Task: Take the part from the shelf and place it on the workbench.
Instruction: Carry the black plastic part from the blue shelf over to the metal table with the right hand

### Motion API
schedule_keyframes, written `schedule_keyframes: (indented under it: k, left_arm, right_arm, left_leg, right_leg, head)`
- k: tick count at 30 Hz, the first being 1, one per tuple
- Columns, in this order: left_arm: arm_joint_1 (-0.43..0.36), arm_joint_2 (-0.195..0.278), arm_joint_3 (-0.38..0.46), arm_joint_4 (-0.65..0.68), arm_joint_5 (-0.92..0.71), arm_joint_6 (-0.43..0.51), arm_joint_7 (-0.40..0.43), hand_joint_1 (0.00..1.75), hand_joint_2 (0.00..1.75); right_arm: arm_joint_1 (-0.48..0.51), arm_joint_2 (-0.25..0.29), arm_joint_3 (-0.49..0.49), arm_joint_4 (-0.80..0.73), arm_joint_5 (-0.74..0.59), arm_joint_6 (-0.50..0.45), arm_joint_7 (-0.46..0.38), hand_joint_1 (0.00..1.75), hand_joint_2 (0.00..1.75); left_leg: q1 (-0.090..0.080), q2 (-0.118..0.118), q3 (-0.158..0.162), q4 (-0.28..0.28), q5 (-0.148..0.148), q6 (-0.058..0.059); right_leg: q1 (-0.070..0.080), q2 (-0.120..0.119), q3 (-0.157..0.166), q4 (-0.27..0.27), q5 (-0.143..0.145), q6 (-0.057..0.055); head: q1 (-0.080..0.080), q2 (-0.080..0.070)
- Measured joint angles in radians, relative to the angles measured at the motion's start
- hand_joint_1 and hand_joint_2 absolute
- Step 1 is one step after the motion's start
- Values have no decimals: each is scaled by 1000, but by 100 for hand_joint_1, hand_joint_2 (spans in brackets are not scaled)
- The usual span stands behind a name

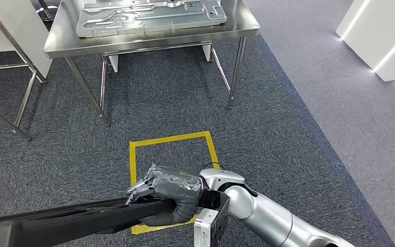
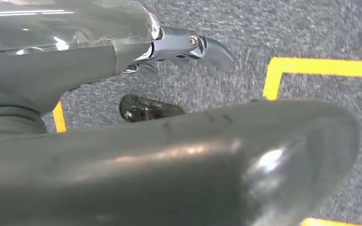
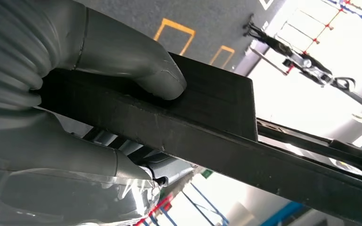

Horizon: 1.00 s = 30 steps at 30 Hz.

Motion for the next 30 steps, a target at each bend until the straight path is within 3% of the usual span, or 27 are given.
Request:
schedule_keyframes:
  k: [2,5,7,9,10,11,12,13,15,16,20,22,24,25,26,27,29,30]
  left_arm:
    - [0,-2,0,0,-3,-1,-5,0,0]
    - [1,-5,0,0,-6,-4,-12,0,0]
    - [2,-6,0,-1,-8,-5,-17,0,0]
    - [5,-8,0,-1,-11,-6,-19,0,0]
    - [7,-8,0,-1,-12,-7,-19,0,0]
    - [10,-9,0,-1,-14,-7,-20,0,0]
    - [12,-9,0,-1,-15,-6,-21,0,0]
    - [13,-9,0,-1,-16,-6,-22,0,0]
    - [13,-10,0,-1,-16,-5,-26,0,0]
    - [13,-11,0,-1,-17,-5,-28,0,0]
    - [19,-13,0,-2,-20,-3,-35,0,0]
    - [18,-15,0,-2,-20,-2,-36,0,0]
    - [16,-16,0,-2,-21,-2,-37,0,0]
    - [16,-16,0,-2,-21,-2,-37,0,0]
    - [16,-16,0,-2,-22,-2,-37,0,0]
    - [17,-17,0,-2,-22,-2,-36,0,0]
    - [18,-18,0,-2,-23,-2,-37,0,0]
    - [17,-20,1,-2,-23,-2,-37,0,0]
  right_arm:
    - [4,0,-4,-10,-4,-19,-1,175,175]
    - [17,0,-21,-30,-16,-48,-2,175,175]
    - [28,-1,-41,-43,-27,-67,-1,175,175]
    - [45,-2,-65,-53,-34,-88,1,175,175]
    - [57,-3,-78,-58,-36,-100,4,175,175]
    - [69,-4,-92,-64,-37,-112,8,175,175]
    - [80,-4,-106,-69,-39,-124,11,175,175]
    - [90,-4,-123,-75,-42,-137,14,175,175]
    - [103,-4,-159,-85,-49,-156,14,175,175]
    - [111,-4,-176,-90,-52,-161,13,175,175]
    - [152,0,-220,-102,-27,-165,-4,175,175]
    - [170,6,-222,-101,-7,-175,-19,175,175]
    - [188,9,-222,-99,4,-183,-26,175,175]
    - [197,10,-222,-98,5,-185,-26,175,175]
    - [204,10,-222,-96,6,-186,-26,175,175]
    - [209,11,-222,-95,6,-186,-26,175,175]
    - [212,12,-222,-93,4,-187,-27,175,175]
    - [213,14,-222,-93,1,-187,-30,175,175]
  left_leg:
    - [-2,-1,1,-1,-4,-11]
    - [1,2,1,13,-19,-27]
    - [4,8,-42,104,-64,-35]
    - [6,11,-112,234,-113,-41]
    - [8,11,-135,269,-115,-44]
    - [9,12,-141,269,-98,-46]
    - [10,12,-126,227,-63,-46]
    - [11,14,-98,157,-21,-44]
    - [8,16,-45,42,23,-35]
    - [5,17,-32,15,25,-29]
    - [5,14,-20,-1,15,-3]
    - [9,14,-10,-9,13,9]
    - [7,13,-4,-9,7,17]
    - [6,12,0,-9,3,18]
    - [5,10,5,-8,-1,18]
    - [4,9,11,-7,-6,17]
    - [3,6,25,-6,-18,12]
    - [1,5,30,-4,-24,7]
  right_leg:
    - [5,1,13,-29,-2,-5]
    - [0,1,24,-42,0,-19]
    - [-3,-2,34,-49,-1,-28]
    - [-3,-4,39,-49,-7,-32]
    - [-3,-4,42,-48,-11,-32]
    - [-3,-3,47,-46,-15,-31]
    - [-4,-3,52,-45,-20,-29]
    - [-4,-3,59,-43,-26,-26]
    - [-1,-3,67,-39,-37,-17]
    - [0,-3,68,-39,-40,-12]
    - [0,-3,69,-32,-53,11]
    - [-1,-1,29,48,-92,18]
    - [-2,0,-52,185,-142,22]
    - [-3,0,-85,234,-149,23]
    - [-4,0,-103,250,-137,23]
    - [-4,0,-100,223,-104,21]
    - [-3,1,-50,93,-20,12]
    - [-1,1,-24,31,5,8]
  head:
    - [0,0]
    - [-1,0]
    - [-2,0]
    - [-2,0]
    - [-2,0]
    - [-2,0]
    - [-2,0]
    - [-2,0]
    - [-2,0]
    - [-1,0]
    - [-1,0]
    - [1,0]
    - [1,0]
    - [1,0]
    - [1,0]
    - [1,0]
    - [2,0]
    - [1,0]
